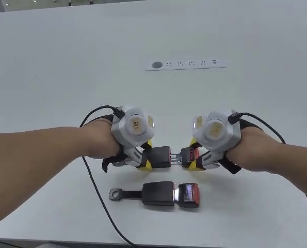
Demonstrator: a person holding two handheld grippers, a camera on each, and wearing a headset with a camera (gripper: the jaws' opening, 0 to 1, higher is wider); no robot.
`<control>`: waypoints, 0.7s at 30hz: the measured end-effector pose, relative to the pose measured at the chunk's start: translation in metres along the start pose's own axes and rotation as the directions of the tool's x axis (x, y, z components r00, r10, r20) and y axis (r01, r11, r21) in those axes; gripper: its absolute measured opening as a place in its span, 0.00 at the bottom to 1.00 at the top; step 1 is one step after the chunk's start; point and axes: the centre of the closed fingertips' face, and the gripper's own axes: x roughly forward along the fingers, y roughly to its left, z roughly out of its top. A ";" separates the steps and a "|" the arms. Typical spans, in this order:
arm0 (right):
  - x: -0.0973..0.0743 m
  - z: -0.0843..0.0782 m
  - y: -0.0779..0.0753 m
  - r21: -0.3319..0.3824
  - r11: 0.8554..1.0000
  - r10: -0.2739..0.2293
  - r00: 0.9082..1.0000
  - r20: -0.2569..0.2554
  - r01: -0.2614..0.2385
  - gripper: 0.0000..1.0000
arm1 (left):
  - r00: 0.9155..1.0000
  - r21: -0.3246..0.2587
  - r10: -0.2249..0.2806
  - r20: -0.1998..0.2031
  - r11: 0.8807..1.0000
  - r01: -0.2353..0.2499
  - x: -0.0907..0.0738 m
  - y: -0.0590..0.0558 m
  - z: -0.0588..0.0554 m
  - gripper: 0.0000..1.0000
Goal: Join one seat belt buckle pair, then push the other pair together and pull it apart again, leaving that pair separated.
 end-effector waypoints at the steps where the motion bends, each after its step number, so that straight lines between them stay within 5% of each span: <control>1: -0.002 -0.002 0.000 -0.002 1.000 -0.001 1.000 0.001 0.001 0.33 | 1.000 0.001 -0.001 0.000 1.000 0.001 0.000 0.000 0.000 0.32; 8: -0.014 -0.022 -0.001 0.025 1.000 -0.009 1.000 -0.008 0.009 0.33 | 1.000 0.005 -0.005 -0.008 1.000 0.005 0.000 -0.002 0.002 0.32; 21: -0.052 -0.086 0.002 0.052 0.998 -0.039 0.995 -0.091 0.044 0.34 | 1.000 -0.038 0.018 0.002 0.999 -0.018 -0.002 -0.004 0.001 0.33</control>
